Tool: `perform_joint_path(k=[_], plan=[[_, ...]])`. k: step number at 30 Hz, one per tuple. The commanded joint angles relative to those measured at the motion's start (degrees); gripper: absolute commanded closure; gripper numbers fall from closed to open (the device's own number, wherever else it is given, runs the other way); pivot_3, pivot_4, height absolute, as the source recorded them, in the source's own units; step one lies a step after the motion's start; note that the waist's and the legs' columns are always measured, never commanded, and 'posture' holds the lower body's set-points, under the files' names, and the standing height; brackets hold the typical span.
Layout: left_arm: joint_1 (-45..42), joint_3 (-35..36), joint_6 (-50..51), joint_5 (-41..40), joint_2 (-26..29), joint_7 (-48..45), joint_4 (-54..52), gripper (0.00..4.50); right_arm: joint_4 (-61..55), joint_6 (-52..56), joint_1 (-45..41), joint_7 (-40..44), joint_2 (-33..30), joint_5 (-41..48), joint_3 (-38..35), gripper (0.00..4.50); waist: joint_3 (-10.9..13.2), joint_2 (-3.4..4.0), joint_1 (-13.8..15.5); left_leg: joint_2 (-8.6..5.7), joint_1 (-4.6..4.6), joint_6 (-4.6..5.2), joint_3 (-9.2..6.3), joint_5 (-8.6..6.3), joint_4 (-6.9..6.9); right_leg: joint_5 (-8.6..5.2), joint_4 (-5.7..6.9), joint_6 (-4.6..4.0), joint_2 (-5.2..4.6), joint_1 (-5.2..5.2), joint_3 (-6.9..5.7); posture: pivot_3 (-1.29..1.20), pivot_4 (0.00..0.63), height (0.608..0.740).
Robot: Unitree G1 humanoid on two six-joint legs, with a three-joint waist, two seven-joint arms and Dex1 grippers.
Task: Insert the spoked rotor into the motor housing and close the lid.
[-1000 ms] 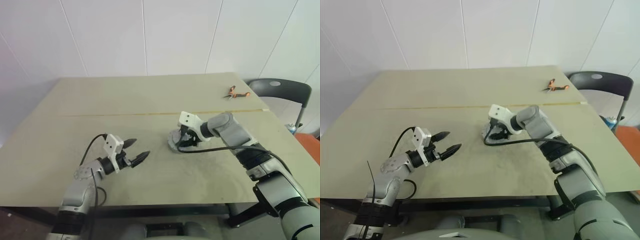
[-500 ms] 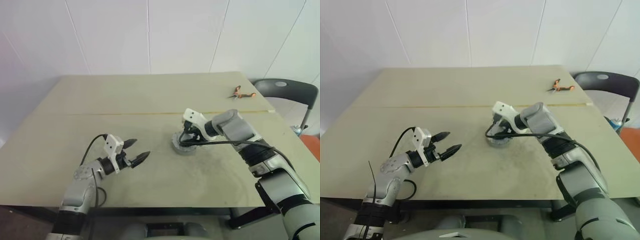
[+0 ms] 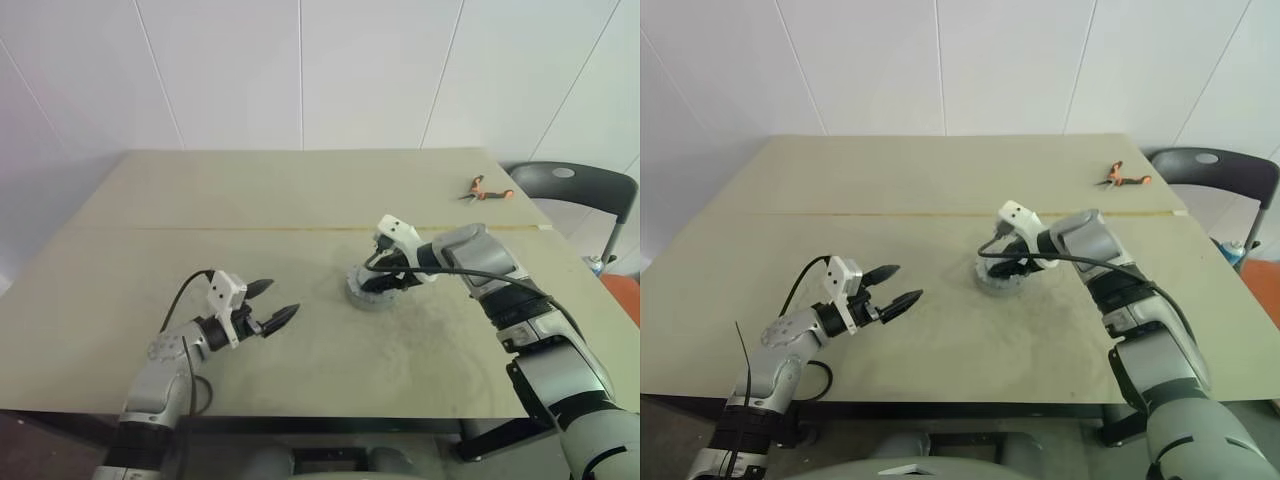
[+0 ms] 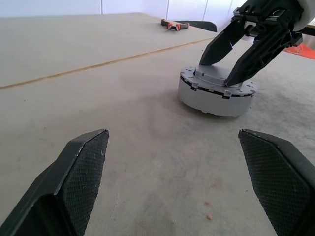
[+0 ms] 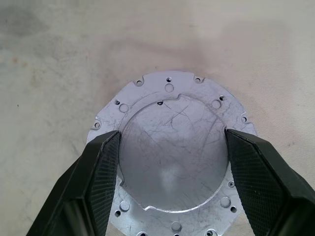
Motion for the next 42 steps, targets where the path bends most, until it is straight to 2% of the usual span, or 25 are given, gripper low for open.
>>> perform_joint_path(k=[1, 12, 14, 17, 29, 42], plan=[[-0.68, 0.39, -1.23, -0.21, 0.16, -0.16, -0.52, 0.0, 6.05, 0.74, 4.27, 0.64, 0.52, -0.85, 2.86, 1.47, -0.03, -0.01, 0.0, 0.0, 0.0, 0.0, 0.0, 0.0, 0.0, 0.0, 0.0, 0.0, 0.0, 0.0, 0.0, 0.0, 0.0, 0.74], [-0.78, 0.26, -1.75, 0.02, 0.22, -0.29, 0.23, 0.0, 4.79, -6.25, 6.17, 1.31, -0.18, -2.97, 3.77, 1.47, -0.12, -0.03, -0.71, 0.0, 0.01, 0.01, 0.0, 0.0, 0.0, 0.0, 0.0, 0.01, 0.01, 0.02, -0.04, 0.0, 0.0, 0.74], [-0.73, 0.19, -1.81, 0.04, 0.23, -0.25, 0.22, 0.0, 4.54, -7.18, 6.36, 0.5, -0.35, -3.66, 3.94, 0.75, -0.11, -0.02, -0.9, 0.0, 0.0, 0.01, 0.0, 0.01, 0.0, 0.0, -0.01, 0.01, 0.0, 0.02, -0.04, 0.0, 0.0, 0.74], [-0.7, 0.08, -1.52, 0.01, 0.23, -0.08, -0.16, 0.0, 2.85, -7.55, 7.12, 1.25, -1.17, -4.28, 4.97, 0.03, -0.15, -0.04, -1.35, -0.01, 0.01, 0.01, 0.01, 0.0, 0.0, 0.0, -0.01, 0.01, -0.01, 0.03, -0.03, 0.0, 0.0, 0.74], [-0.95, -0.21, -0.98, 0.02, 0.25, 0.27, -0.22, 0.0, 5.47, -7.62, 5.97, -1.74, 2.09, -1.56, -0.26, 0.03, -0.2, 0.03, -1.45, 0.09, 0.07, 0.01, 0.0, 0.01, 0.0, 0.0, 0.06, 0.02, 0.06, 0.02, -0.04, 0.0, 0.0, 0.74], [-1.49, -0.48, -2.36, 0.67, 0.66, -0.91, 2.73, 0.0, 8.75, -16.55, 10.55, -3.94, 5.52, 0.87, -6.22, 0.03, -0.17, 0.17, -3.02, 0.16, 0.12, 0.01, 0.03, 0.02, 0.01, 0.02, 0.14, 0.07, 0.11, 0.04, -0.05, 0.0, 0.0, 0.74]])
